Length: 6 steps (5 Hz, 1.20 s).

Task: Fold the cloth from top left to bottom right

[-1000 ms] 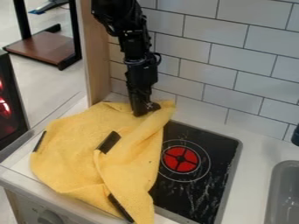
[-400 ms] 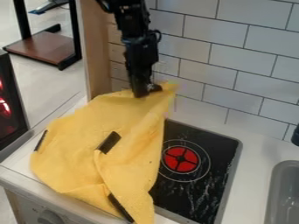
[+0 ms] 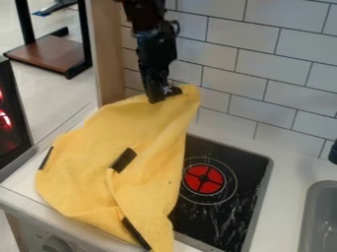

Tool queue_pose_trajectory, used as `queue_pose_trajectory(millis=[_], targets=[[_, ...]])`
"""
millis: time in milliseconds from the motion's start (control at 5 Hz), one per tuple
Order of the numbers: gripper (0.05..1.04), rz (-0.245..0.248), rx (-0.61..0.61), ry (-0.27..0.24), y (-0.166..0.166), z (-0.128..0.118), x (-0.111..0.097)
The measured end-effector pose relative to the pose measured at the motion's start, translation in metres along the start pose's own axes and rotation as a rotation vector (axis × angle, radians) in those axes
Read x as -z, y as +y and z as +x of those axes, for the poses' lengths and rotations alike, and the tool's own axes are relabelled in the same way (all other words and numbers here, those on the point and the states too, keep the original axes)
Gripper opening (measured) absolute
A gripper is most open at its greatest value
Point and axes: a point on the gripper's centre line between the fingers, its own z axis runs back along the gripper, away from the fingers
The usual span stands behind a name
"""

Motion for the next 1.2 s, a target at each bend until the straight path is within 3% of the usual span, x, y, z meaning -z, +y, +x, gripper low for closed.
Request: queue_pose_trajectory(millis=[400,600,1000,1200], targets=[[0.05,-0.046,0.06,0.006,-0.05,-0.033,-0.041],[0.05,-0.092,0.084,0.028,-0.069,-0.046,-0.042],[0.05,-0.152,0.145,0.07,-0.096,-0.069,-0.017],[0.05,-0.142,0.163,0.088,-0.098,-0.079,0.0]])
